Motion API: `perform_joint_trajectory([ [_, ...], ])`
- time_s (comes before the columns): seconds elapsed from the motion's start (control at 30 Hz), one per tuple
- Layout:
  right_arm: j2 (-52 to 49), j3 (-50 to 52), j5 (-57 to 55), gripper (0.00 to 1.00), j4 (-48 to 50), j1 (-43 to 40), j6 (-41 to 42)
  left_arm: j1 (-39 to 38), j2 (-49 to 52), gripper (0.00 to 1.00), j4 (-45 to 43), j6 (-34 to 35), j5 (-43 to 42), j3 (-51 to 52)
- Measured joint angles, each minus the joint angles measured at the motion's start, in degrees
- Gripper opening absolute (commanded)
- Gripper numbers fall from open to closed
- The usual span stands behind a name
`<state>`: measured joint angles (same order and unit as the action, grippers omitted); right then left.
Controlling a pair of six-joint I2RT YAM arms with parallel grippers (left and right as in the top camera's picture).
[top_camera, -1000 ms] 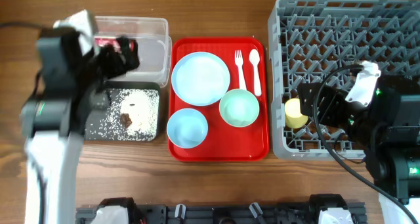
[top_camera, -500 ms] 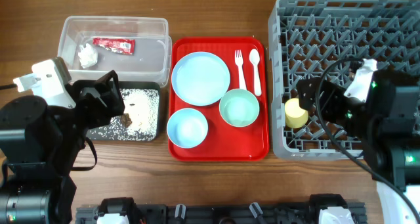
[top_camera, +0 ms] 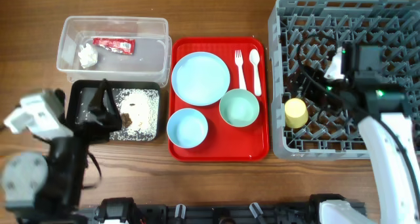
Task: Sort waste into correct bins and load items into the dishwasher rack
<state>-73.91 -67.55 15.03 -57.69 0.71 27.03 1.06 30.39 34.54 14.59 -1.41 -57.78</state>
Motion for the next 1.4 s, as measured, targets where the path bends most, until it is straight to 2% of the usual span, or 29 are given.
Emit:
perform_joint_trajectory([
  [0.2,-9.4,0.0,0.0,1.00,0.0,0.0,0.0,0.0,-17.4,1.00,-19.5,-0.2,-1.7,28.1],
  [0.4,-15.7,0.0,0.0,1.00,2.9,-0.1,0.0,0.0,-28.0,1.00,-23.8,-0.2,-3.4,42.2],
  [0.47,-17.1,0.0,0.0,1.00,6.8,-0.1,0.0,0.0,-29.2,1.00,-25.3,-0.2,-3.6,46.0],
  [0.6,-18.3,0.0,0.0,1.00,15.0,-0.2,0.2,0.0,-29.6,1.00,-34.2,-0.2,-3.6,52.4],
  [0.67,-18.3,0.0,0.0,1.00,17.1,-0.1,0.2,0.0,-29.7,1.00,-36.2,-0.2,-3.6,54.8],
  [0.77,-18.3,0.0,0.0,1.00,19.3,-0.1,0.2,0.0,-29.7,1.00,-32.1,-0.2,-3.6,57.0],
  [1.23,-18.3,0.0,0.0,0.99,19.7,-0.1,0.2,0.0,-29.6,1.00,-30.8,-0.2,-3.6,57.2],
  [1.27,-18.3,0.0,0.0,0.88,20.2,-0.1,1.2,0.0,-29.6,1.00,-30.8,-0.2,-3.6,57.2],
  [1.3,-18.3,0.0,0.3,0.99,20.8,-0.1,1.7,0.0,-29.6,1.00,-30.8,-0.2,-3.6,57.2],
  [1.4,-18.3,-0.2,3.9,1.00,20.2,-0.1,0.2,0.0,-29.6,1.00,-30.8,-0.2,-3.6,57.2],
])
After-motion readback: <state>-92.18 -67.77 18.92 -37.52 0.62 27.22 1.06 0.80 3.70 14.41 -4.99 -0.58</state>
